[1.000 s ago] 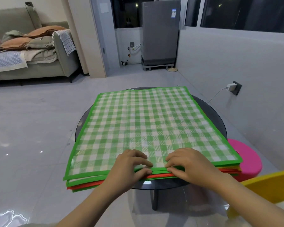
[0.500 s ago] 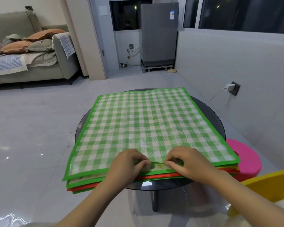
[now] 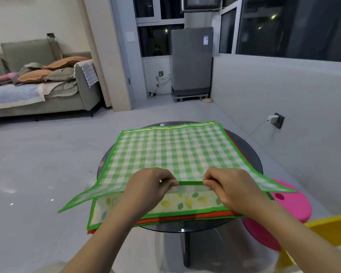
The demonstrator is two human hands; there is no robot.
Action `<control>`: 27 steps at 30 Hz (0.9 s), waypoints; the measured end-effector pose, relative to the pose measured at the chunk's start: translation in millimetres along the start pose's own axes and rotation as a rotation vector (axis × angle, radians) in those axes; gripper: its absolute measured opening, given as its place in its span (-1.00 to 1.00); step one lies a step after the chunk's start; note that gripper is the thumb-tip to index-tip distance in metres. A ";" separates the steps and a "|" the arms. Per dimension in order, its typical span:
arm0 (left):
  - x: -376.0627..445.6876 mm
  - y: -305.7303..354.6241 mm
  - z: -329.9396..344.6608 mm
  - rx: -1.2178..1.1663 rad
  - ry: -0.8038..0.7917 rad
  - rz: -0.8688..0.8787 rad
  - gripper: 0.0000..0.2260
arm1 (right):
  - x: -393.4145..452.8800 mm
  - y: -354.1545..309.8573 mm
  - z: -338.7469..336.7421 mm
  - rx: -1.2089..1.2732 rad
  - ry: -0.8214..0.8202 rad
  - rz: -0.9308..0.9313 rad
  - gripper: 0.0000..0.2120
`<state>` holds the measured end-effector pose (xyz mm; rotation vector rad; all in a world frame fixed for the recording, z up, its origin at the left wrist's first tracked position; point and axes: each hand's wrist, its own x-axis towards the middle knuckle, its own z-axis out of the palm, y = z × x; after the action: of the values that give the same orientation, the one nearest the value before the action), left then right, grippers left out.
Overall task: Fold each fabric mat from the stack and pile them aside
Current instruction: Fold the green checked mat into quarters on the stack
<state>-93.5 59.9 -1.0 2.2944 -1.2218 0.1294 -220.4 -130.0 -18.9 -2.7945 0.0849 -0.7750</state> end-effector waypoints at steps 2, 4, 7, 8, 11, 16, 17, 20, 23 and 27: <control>4.8 7.1 -13.6 0.054 0.023 0.029 -0.86 | 6.4 -5.5 -15.2 -0.104 0.089 -0.044 -0.93; 12.4 12.7 -25.1 0.101 0.053 0.059 -0.86 | 14.6 -7.5 -26.2 -0.187 0.137 -0.075 -0.93; 29.6 15.5 -32.5 0.164 0.109 0.091 -0.86 | 31.3 -4.1 -32.7 -0.249 0.204 -0.089 -0.95; 37.0 13.9 -32.1 0.176 0.138 0.093 -0.88 | 38.2 -0.4 -31.5 -0.260 0.221 -0.085 -0.97; 65.0 1.2 -24.3 0.194 0.252 0.160 -0.92 | 63.5 15.6 -21.1 -0.238 0.201 -0.054 -0.95; 112.0 -36.0 6.8 0.265 0.267 0.106 -0.87 | 106.0 49.2 8.9 -0.216 0.172 -0.012 -0.81; 118.0 -44.1 13.7 0.263 0.268 0.099 -0.85 | 112.2 55.6 17.5 -0.205 0.163 -0.008 -0.80; 129.4 -68.9 35.4 0.294 0.236 0.053 -0.80 | 126.6 71.1 45.6 -0.132 0.060 0.045 -0.79; 134.1 -83.4 52.9 0.324 0.110 0.005 -0.73 | 135.4 80.7 68.3 -0.113 -0.122 0.143 -0.73; 138.3 -91.9 73.4 0.364 -0.017 -0.027 -0.65 | 139.3 87.1 89.2 -0.112 -0.285 0.271 -0.67</control>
<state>48.9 -38.1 -56.6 2.6246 -1.2592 0.3491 -54.4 -211.9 -44.6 -2.8804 0.4571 -0.3149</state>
